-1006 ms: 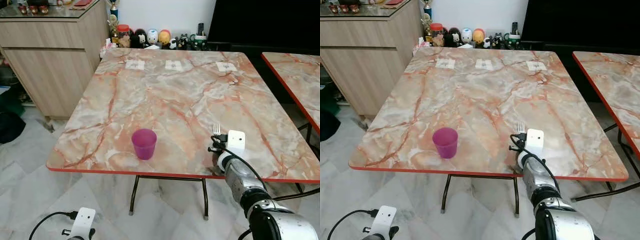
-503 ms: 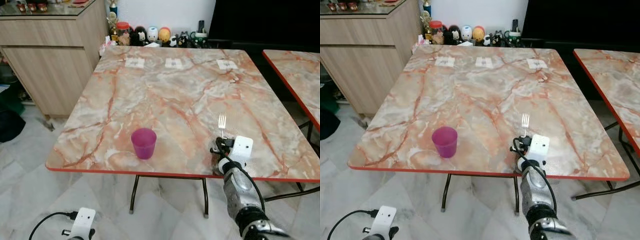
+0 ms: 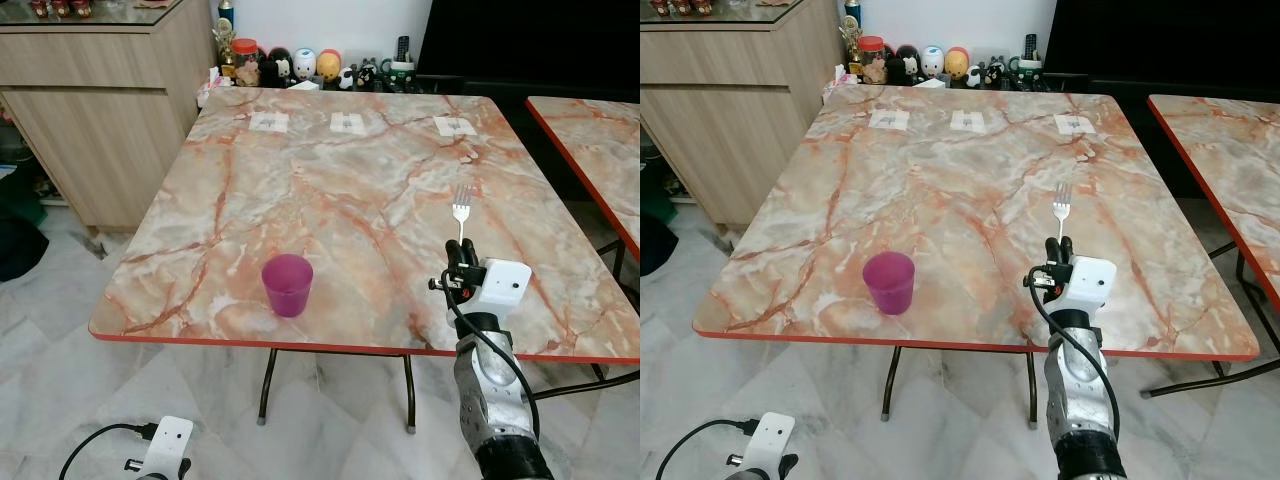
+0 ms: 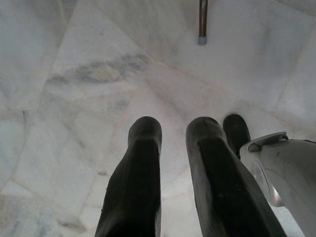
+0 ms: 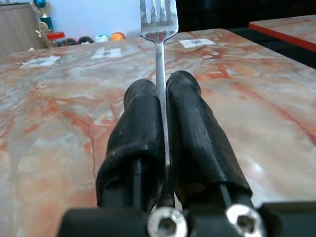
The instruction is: Setting the table
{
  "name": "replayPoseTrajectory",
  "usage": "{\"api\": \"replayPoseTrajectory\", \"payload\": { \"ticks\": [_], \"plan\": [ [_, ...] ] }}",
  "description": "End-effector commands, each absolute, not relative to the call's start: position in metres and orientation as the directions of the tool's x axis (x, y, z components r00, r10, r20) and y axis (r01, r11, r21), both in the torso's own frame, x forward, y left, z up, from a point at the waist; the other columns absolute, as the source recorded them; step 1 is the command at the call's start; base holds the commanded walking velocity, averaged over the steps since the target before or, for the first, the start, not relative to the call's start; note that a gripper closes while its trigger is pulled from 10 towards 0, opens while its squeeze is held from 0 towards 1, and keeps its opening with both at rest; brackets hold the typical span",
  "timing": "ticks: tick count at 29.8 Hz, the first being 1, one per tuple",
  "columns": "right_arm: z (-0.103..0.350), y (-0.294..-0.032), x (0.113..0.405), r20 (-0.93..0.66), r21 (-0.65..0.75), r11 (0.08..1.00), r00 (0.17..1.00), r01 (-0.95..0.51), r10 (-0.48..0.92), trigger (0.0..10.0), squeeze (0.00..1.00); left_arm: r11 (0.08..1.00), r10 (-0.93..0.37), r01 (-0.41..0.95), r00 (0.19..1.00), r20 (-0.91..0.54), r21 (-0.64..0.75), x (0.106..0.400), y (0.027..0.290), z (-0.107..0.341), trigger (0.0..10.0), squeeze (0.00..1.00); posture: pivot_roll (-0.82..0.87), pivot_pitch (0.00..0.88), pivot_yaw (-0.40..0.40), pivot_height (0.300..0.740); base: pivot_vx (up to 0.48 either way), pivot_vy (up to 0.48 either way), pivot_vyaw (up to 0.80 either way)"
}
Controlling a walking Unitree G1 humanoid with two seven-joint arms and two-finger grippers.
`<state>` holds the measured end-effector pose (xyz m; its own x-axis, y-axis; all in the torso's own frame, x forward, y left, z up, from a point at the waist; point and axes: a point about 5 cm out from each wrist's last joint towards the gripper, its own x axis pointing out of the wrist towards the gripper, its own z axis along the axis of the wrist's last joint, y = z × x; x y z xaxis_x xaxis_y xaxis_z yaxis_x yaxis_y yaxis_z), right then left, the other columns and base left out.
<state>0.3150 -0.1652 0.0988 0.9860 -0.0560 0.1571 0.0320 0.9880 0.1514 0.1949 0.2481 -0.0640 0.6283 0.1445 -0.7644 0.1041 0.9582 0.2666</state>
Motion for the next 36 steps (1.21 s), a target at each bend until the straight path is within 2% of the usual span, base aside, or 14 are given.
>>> {"api": "replayPoseTrajectory", "payload": {
  "ticks": [1,11,36],
  "plan": [
    [0.104,-0.169,0.313,0.176,0.145,0.988,0.982,0.046,-0.072,10.0,0.0,0.954,0.149,0.117,0.612,-0.777,0.275,0.191,0.248,-0.067,10.0,0.0,0.15,0.003,-0.049,0.74,0.0,-0.472,0.0],
    [0.109,-0.16,0.312,0.175,0.071,0.997,0.983,0.035,-0.047,10.0,0.0,0.951,0.158,0.118,0.608,-0.778,0.285,0.191,0.249,-0.066,10.0,0.0,0.15,0.0,-0.048,0.74,0.0,-0.473,0.0],
    [0.119,-0.165,0.309,0.19,0.041,0.997,0.98,0.058,-0.065,10.0,0.0,0.952,0.157,0.116,0.608,-0.778,0.282,0.193,0.248,-0.066,10.0,0.0,0.14,0.0,-0.05,0.74,0.0,-0.47,0.0]
  ]
}}
